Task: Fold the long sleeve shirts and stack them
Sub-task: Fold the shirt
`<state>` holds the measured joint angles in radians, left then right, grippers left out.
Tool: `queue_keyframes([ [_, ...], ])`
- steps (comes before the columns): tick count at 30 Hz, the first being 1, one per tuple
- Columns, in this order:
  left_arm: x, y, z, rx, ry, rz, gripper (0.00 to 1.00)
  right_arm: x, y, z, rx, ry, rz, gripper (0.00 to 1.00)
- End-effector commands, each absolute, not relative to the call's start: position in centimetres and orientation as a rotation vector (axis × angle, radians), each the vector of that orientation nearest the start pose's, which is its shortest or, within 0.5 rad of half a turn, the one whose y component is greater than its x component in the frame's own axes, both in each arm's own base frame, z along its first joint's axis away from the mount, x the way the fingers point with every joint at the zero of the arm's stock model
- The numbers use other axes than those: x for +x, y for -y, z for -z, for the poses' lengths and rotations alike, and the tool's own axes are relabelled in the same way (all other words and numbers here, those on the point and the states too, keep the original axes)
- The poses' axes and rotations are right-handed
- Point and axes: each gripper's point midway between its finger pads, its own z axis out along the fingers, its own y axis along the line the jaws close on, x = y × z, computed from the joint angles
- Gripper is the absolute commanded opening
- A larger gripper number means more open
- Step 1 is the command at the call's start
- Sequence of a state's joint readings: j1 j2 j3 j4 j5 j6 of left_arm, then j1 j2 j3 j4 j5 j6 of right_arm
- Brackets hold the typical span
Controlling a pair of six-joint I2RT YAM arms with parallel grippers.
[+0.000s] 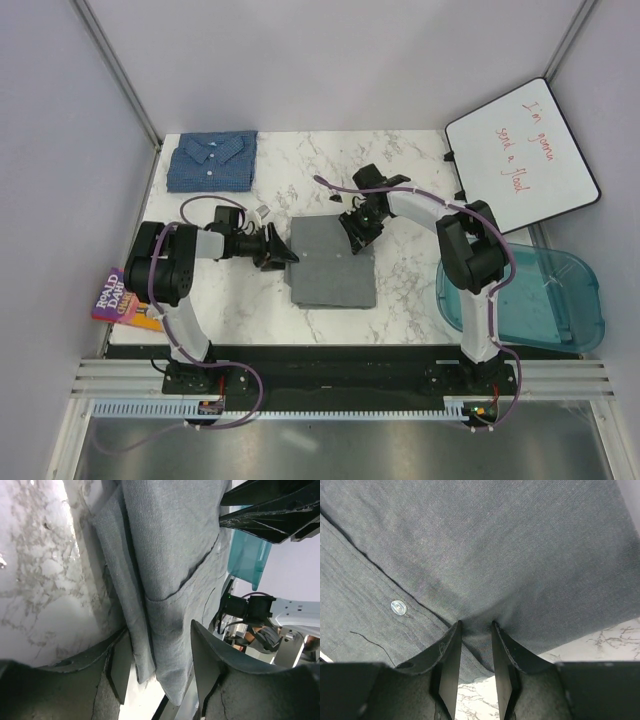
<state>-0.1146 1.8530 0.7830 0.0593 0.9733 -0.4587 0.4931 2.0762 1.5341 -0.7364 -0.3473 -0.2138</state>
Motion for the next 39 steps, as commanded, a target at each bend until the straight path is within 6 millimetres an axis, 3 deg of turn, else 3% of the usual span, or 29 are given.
queue_keyframes([
  [1, 30.4, 18.9, -0.9, -0.112, -2.537, 1.430, 0.58, 35.6, -24.5, -2.1, -1.083, -2.623, -0.515, 0.38],
  [13, 31.2, 19.4, 0.6, -0.179, -2.528, 1.469, 0.57, 35.7, -24.8, -1.7, -1.084, -2.625, -0.519, 0.38],
  [28, 31.2, 21.5, 0.8, -0.194, -2.569, 1.490, 0.56, 35.2, -25.5, -1.4, -1.098, -2.625, -0.541, 0.37],
  [31, 31.3, 21.5, 0.7, -0.196, -2.565, 1.485, 0.47, 35.1, -25.6, -1.3, -1.104, -2.621, -0.541, 0.37],
  [34, 31.4, 21.2, -0.1, -0.177, -2.544, 1.452, 0.20, 35.3, -25.7, -1.7, -1.097, -2.616, -0.544, 0.37],
  [35, 31.2, 21.0, -0.4, -0.177, -2.545, 1.448, 0.04, 35.3, -25.7, -1.8, -1.095, -2.612, -0.545, 0.38],
  [36, 31.9, 20.7, -1.5, -0.128, -2.512, 1.402, 0.02, 35.3, -25.7, -2.1, -1.088, -2.612, -0.546, 0.39],
  [38, 31.1, 19.9, -1.9, -0.112, -2.576, 1.329, 0.02, 35.4, -25.7, -3.2, -1.064, -2.601, -0.560, 0.40],
  [39, 32.5, 19.3, -2.6, 0.026, -2.542, 1.233, 0.02, 35.3, -25.7, -3.7, -1.022, -2.615, -0.578, 0.44],
])
